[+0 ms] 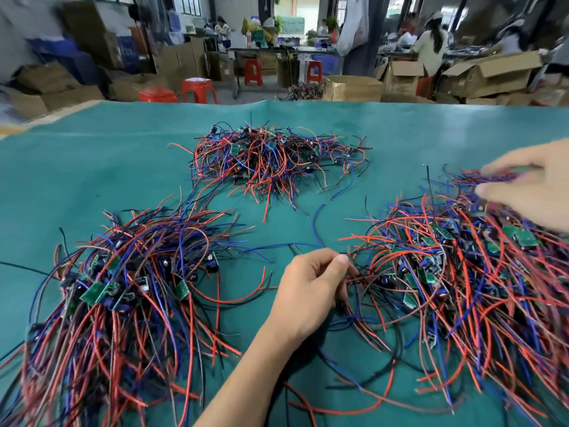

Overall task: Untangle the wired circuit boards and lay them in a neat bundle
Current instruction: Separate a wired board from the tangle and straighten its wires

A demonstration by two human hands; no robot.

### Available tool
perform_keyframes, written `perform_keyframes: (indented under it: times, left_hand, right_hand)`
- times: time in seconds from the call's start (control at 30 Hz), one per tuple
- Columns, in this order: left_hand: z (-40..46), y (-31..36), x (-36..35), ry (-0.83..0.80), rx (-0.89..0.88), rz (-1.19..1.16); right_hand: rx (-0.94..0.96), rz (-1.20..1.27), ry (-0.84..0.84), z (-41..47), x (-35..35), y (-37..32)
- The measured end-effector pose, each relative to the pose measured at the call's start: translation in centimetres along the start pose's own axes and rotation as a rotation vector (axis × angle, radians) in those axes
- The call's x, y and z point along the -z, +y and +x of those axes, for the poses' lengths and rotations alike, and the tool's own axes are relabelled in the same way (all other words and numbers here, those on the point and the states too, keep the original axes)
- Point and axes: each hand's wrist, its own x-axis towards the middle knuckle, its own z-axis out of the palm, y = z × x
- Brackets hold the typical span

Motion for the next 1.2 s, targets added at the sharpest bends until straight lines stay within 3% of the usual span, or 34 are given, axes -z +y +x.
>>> perform_keyframes:
  times: [0.07, 0.13, 0.27, 0.33, 0.43, 0.7, 0.83, 0.93, 1.07, 1.2]
  left_hand:
    - [0.0, 0.1, 0.0, 0.008, 0.011, -0.011]
    - [-0.1, 0.0, 0.0, 0.020, 0.022, -0.018]
    - [-0.1, 0.1, 0.0, 0.016, 0.030, -0.038]
    - [0.0, 0.2, 0.1, 0.025, 0.032, -0.033]
    - [-0.1, 0.3, 0.1, 0.034, 0.029, -0.017]
    - [0.0, 0.2, 0.1, 0.040, 0.027, 0.001]
    - [0.1, 0.1, 0.0, 0.126, 0.051, -0.050]
    - [0.3, 0.2, 0.0, 0.252, 0.090, -0.204]
    - [0.5, 0.4, 0.1, 0.385, 0.129, -0.367]
    - [0.4, 0.6, 0.1, 0.466, 0.113, -0.313]
  right_hand:
    - [-0.040, -0.027, -0.038, 1.2, -0.2, -3.0]
    - [0.086, -0.053, -0.036, 2.6, -1.7, -7.0]
    - [0.338, 0.029, -0.343, 5.0, -8.9, -13.7]
    - [0.266, 0.149, -0.478, 6.1, -13.0, -15.0]
    - [0.104, 0.311, -0.538, 7.3, -17.1, -15.2]
    - [-0.095, 0.646, -0.468, 8.3, -17.7, -13.9]
    - [-0.182, 1.085, -0.472, 5.6, -14.8, -13.0]
    - [-0.124, 1.329, -0.468, 2.0, -12.6, -11.2]
    - [-0.051, 1.365, -0.498, -2.1, -11.1, -8.5]
    - [0.003, 1.460, -0.412, -4.2, -10.8, -6.8]
